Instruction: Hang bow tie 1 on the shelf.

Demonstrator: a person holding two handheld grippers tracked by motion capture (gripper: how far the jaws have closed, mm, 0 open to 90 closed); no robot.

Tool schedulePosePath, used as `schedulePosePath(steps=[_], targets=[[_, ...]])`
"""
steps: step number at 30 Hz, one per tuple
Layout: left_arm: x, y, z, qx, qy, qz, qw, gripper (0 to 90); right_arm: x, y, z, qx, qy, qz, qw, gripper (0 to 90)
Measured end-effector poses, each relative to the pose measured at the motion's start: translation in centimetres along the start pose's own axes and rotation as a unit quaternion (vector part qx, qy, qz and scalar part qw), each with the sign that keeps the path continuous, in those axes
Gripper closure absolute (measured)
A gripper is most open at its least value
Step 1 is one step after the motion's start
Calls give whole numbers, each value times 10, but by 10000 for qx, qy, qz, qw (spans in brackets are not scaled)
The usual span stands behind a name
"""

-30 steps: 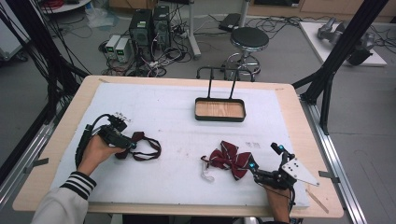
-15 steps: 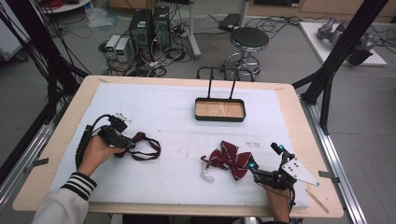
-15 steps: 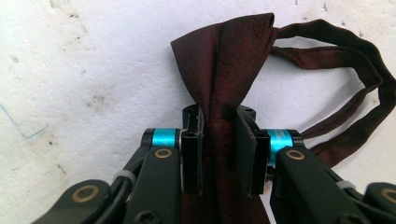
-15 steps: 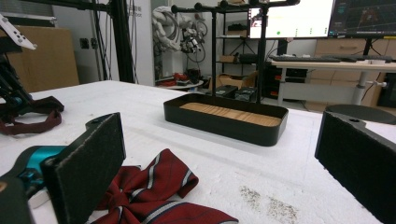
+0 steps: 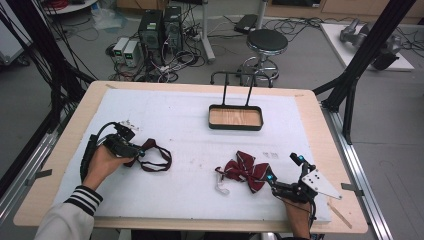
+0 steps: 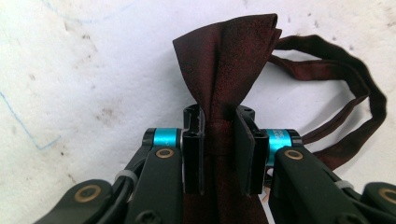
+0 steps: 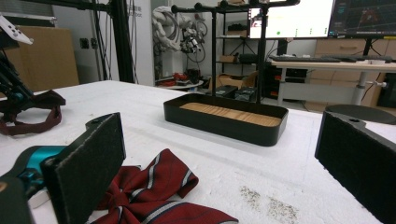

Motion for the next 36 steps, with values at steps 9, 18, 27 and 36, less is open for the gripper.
schedulePosePath(steps=[9, 18, 27, 36], targets=[[4, 0, -9, 17, 496, 129, 9987, 745, 0, 0, 0, -1, 0, 0, 10000, 7], [9, 3, -18, 22, 1035, 329, 9941, 746, 0, 0, 0, -1, -4, -10, 10000, 7], [16, 9, -24, -45, 1499, 540, 9872, 750, 0, 0, 0, -10, 2, -18, 10000, 7], [24, 18, -28, -132, 2004, 746, 9768, 751, 0, 0, 0, -1, -4, -16, 10000, 7]])
Point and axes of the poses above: each handheld gripper's, and its own axes: z roughly forward along the jaws, x roughly out of its top, y roughly to its right, the point moved 4 cm from there along z, roughly forward along the jaws, and after that the axes turned 9 degrees about -x, right-handed, at the moved point
